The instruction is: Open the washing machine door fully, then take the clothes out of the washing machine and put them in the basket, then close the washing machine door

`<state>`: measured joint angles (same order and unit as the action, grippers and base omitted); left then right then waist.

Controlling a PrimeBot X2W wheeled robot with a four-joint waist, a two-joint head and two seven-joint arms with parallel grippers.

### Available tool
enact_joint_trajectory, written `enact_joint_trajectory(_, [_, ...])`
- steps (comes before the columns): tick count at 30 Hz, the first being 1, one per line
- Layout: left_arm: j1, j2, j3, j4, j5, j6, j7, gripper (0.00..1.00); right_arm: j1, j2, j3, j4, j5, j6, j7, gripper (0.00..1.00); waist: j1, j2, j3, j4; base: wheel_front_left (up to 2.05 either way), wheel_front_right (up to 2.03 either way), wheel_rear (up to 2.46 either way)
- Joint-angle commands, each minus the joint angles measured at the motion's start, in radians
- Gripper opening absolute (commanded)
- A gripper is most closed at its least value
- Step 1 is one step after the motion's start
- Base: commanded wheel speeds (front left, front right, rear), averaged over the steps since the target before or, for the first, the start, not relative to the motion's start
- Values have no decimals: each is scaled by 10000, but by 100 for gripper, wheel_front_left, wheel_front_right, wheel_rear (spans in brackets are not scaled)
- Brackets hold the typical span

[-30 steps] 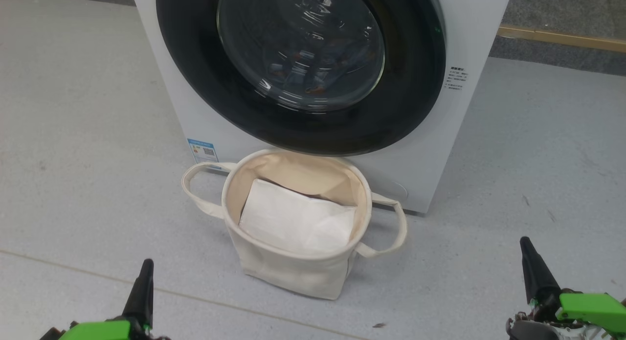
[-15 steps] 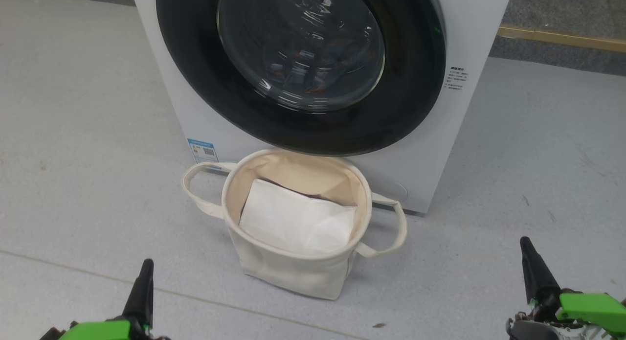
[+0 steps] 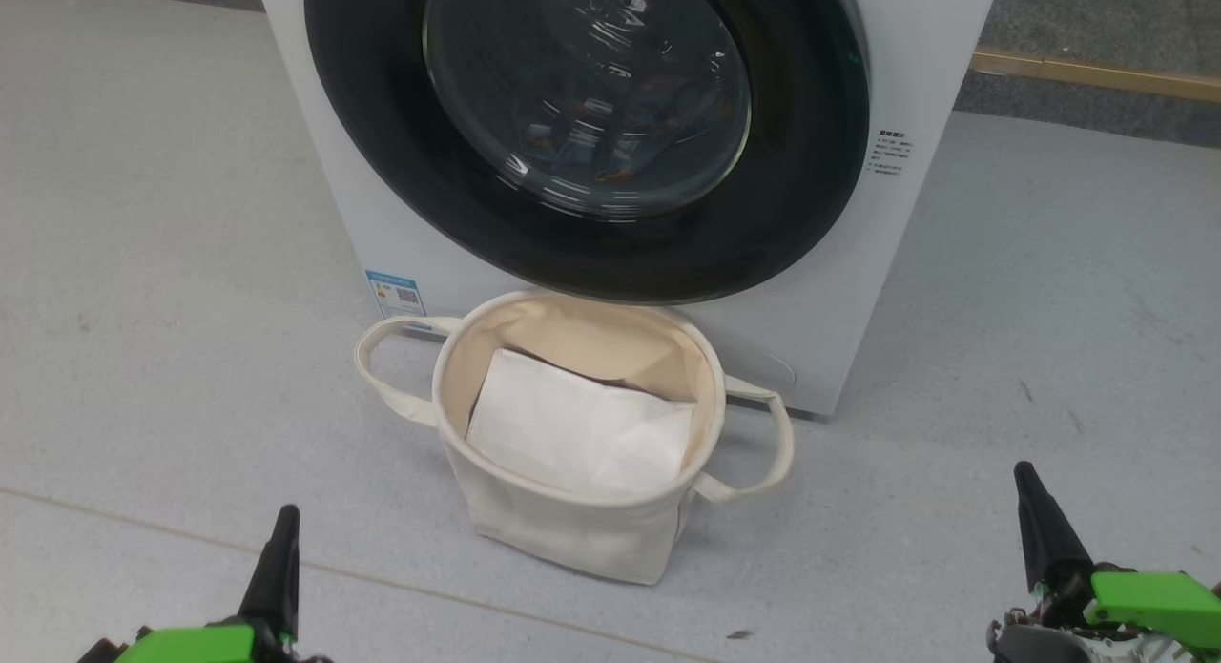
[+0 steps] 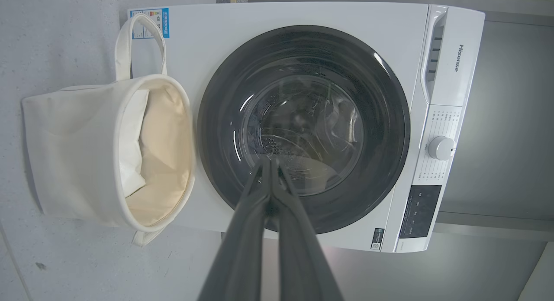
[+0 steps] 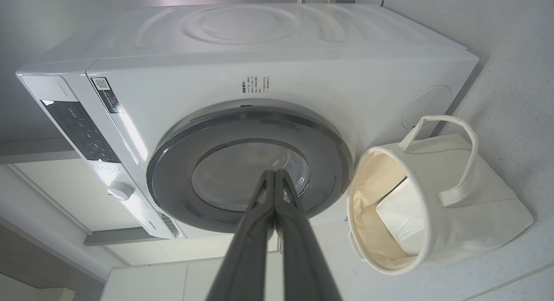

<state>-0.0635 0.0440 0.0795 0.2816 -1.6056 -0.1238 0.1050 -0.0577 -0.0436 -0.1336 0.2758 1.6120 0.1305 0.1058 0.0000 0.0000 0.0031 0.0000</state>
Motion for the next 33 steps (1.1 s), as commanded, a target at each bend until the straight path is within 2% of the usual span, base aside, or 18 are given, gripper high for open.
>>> enact_joint_trajectory(1, [-444, 62, 339, -368, -34, -69, 79, 0, -502, -66, 202, -311, -30, 2, 71, 0, 0, 0, 0, 0, 0, 0, 0])
enact_joint_trajectory(4, [-444, 62, 339, -368, -34, -69, 79, 0, -502, -66, 202, -311, -30, 2, 71, 0, 0, 0, 0, 0, 0, 0, 0])
enact_joint_trajectory(5, [0, 0, -2, 13, 0, 4, -1, 100, 1, 2, 2, 12, -1, 0, -2, 100, 0, 0, 0, 0, 0, 0, 0])
enact_joint_trajectory(8, [159, -31, -27, 429, 2, 6, -18, 100, 142, 44, 25, 435, -3, 2, -22, 100, 0, 0, 1, 0, 0, 0, 0])
enact_joint_trajectory(15, [136, -25, 1, 344, 112, 1, -222, 100, 99, 38, 74, 297, -84, 2, -227, 100, 22, 0, -27, 16, 0, 0, 0])
enact_joint_trajectory(19, [134, -22, 62, 283, 199, -1, -339, 100, 71, 34, 81, 208, -107, 2, -344, 100, 2, 0, -23, 29, 0, 0, 0])
enact_joint_trajectory(33, [78, -12, 285, -81, 802, -9, -747, 100, -50, 22, 268, -212, -861, 2, -752, 100, 0, 0, -57, 107, 0, 0, 0])
